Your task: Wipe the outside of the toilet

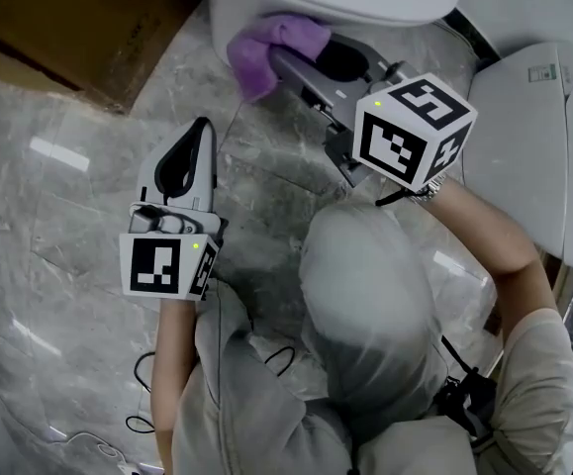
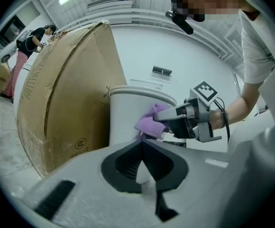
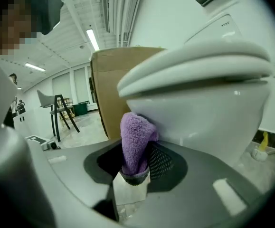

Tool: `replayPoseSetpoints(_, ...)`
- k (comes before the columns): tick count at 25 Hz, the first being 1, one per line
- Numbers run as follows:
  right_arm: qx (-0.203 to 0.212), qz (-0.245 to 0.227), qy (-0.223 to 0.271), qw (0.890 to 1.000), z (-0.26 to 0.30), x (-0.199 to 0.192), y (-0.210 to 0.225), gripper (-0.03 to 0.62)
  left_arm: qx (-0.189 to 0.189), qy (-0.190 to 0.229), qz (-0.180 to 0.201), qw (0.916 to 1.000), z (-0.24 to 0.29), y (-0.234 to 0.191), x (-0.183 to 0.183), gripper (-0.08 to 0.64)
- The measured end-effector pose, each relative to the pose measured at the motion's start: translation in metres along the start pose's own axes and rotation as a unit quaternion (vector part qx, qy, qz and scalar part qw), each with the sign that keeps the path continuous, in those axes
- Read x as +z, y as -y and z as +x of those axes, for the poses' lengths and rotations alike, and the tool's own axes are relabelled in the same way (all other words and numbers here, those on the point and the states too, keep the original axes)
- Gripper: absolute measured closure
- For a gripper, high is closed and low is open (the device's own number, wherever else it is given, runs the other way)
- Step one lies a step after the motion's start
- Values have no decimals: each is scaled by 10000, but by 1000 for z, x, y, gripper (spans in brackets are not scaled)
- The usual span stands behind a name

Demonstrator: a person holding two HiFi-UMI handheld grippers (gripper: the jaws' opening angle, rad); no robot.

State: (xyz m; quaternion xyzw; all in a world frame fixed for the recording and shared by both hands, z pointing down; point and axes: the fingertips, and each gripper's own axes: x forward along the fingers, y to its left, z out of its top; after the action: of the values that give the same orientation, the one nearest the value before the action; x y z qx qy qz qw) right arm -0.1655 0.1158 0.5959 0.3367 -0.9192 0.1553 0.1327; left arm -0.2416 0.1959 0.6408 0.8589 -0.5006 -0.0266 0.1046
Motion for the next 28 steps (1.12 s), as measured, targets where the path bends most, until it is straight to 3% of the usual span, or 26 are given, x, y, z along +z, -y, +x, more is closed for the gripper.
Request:
replayPoseSetpoints(6, 276, -594, 394, 9971, -22, 34, -26, 459, -98, -60, -8, 9999, 3, 6, -5, 554)
replayPoseSetpoints(9, 326, -623, 516, 9962, -26, 40, -29, 459, -120, -53, -77, 9999, 6, 6, -8, 554)
replayPoseSetpoints(12, 360, -802, 563, 9945, -22, 31, -27, 459, -155, -43, -139, 9998, 10, 4, -9, 555)
replayPoseSetpoints(14, 303, -782, 254, 9962, -10, 7, -20, 458, -152, -35, -198, 9997, 11, 0, -9, 555)
replayPoseSetpoints(18, 74, 128, -540, 9984, 36, -67, 10, 457, -107, 4, -334, 9994, 15, -10, -8, 554)
replayPoseSetpoints(21, -271, 1169, -889, 9888, 73, -121, 35, 458, -112, -20, -369, 9993, 18, -15, -8, 554)
replayPoseSetpoints(23, -483, 1950, -961, 9749, 93, -148, 47, 457, -121, -40, -398, 9991, 19, -19, -8, 555)
replayPoseSetpoints(26, -787, 3216, -883, 9395, 115, -182, 61, 457, -127, -32, -460, 9989, 19, -24, -8, 555)
replayPoseSetpoints(28, -965, 3753, -763, 9187, 126, -198, 68, 457, -137, -18, -504, 9986, 18, -27, -7, 554)
